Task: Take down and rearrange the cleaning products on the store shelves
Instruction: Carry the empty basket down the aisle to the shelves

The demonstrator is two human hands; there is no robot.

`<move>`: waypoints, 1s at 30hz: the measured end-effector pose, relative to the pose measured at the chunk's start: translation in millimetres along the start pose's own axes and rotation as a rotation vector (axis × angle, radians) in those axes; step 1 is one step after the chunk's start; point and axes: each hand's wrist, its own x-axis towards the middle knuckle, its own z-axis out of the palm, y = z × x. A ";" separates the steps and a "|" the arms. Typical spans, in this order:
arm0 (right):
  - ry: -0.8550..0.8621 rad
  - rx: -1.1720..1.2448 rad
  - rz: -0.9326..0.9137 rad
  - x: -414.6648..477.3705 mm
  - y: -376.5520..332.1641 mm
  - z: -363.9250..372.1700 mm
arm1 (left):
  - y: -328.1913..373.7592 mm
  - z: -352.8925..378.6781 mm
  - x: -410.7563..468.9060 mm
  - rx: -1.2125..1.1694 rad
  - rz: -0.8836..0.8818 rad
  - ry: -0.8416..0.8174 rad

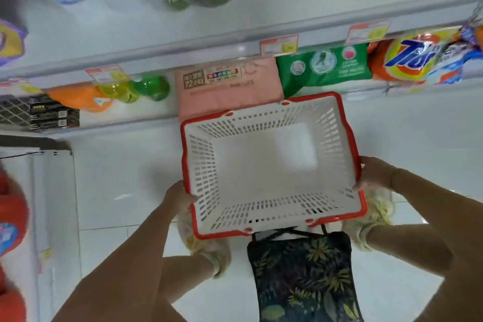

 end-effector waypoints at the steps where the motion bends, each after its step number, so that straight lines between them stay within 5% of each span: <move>1: -0.023 -0.028 -0.023 9.8 2.4 0.4 | 0.0 -0.4 8.0 0.007 0.000 -0.020; 6: -0.113 0.071 -0.052 60.2 8.5 3.2 | 4.7 -13.4 38.6 0.068 -0.011 -0.135; 11: 0.084 0.156 -0.118 85.1 -19.9 -12.1 | 21.3 -21.8 67.3 -0.078 0.059 -0.107; 14: 0.208 -0.008 -0.107 97.7 -47.3 -26.6 | 18.6 -15.9 76.0 -0.106 0.086 -0.074; 23: 0.227 -0.103 -0.050 107.3 -64.7 -37.4 | 26.9 -29.3 78.1 -0.017 0.185 -0.188; 30: 0.396 -0.082 -0.155 99.1 -51.3 -22.7 | 18.5 -10.7 63.4 -0.056 0.250 0.035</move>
